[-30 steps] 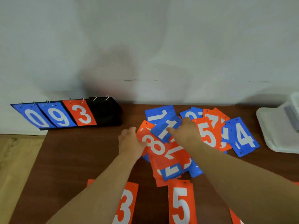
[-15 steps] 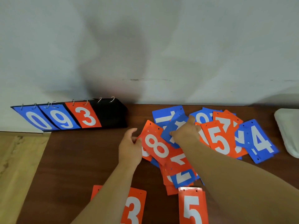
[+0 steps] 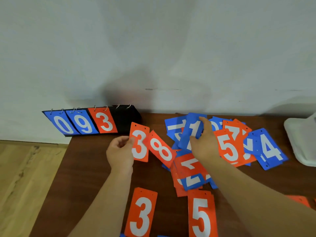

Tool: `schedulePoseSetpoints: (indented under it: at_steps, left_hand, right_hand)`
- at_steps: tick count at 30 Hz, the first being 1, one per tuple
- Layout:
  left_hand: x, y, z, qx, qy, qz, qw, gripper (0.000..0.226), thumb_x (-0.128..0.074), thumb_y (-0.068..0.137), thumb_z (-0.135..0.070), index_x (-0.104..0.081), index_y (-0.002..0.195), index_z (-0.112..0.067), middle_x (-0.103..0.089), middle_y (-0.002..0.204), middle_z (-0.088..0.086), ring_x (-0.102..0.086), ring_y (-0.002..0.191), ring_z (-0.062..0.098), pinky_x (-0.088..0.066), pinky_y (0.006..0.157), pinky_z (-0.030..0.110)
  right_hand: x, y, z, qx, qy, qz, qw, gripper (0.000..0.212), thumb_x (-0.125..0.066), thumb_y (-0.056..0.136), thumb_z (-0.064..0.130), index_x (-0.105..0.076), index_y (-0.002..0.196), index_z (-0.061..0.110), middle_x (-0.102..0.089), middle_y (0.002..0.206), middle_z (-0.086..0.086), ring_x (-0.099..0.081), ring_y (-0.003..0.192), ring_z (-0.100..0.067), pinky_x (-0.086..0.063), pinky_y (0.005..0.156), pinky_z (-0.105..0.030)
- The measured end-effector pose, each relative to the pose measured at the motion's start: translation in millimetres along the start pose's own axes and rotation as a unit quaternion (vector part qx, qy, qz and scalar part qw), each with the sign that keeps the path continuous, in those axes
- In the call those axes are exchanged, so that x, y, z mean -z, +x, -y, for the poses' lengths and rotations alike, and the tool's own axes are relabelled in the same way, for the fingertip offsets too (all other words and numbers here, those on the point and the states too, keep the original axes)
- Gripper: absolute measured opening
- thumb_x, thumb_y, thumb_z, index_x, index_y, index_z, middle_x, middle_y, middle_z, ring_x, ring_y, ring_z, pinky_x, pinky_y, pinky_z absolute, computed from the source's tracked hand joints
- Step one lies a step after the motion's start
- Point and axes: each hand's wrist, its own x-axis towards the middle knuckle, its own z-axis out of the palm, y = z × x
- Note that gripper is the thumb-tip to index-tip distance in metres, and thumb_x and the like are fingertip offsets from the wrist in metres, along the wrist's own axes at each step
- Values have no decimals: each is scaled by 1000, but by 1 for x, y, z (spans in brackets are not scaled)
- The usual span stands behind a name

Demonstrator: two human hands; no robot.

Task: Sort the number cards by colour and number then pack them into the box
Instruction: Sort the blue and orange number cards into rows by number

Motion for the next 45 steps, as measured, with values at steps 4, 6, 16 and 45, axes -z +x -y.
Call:
schedulePoseSetpoints:
  at_steps: [4, 6, 16, 45]
  left_hand:
    - [21, -27, -17, -59, 6, -45, 997, 12, -70, 94, -29, -65, 105, -32, -66, 101, -12, -64, 97, 12, -53, 70, 25]
    - [32, -45, -25, -68, -8, -55, 996, 14, -67, 97, -30, -65, 109, -36, -64, 104, -15, -63, 99, 11, -55, 73, 27]
    - [125, -201, 7, -19, -64, -32, 997, 31, -56, 103, -17, -77, 98, -39, -68, 124, -5, -65, 110, 18, -59, 82, 33]
    - [125, -95, 134, -200, 331, 225, 895, 10, -62, 98, -19, -61, 101, -29, -63, 99, -11, -62, 95, 10, -49, 68, 16]
  right_hand:
    - [33, -27, 6, 26, 44, 22, 998, 60, -61, 93, 4, -43, 142, 33, -60, 93, 8, -64, 74, -21, -58, 60, -38]
    - [53, -41, 8, 41, 63, 28, 997, 53, -64, 93, 6, -48, 136, 31, -57, 104, 10, -60, 80, -8, -53, 62, -26]
    - [141, -177, -19, 38, 142, 155, 977, 39, -72, 92, 14, -60, 116, 42, -61, 111, 8, -67, 97, -22, -61, 79, -51]
    - [36, -263, -48, -114, 27, 144, 983, 28, -62, 99, 12, -63, 123, 28, -55, 73, -4, -41, 46, -12, -39, 45, -24]
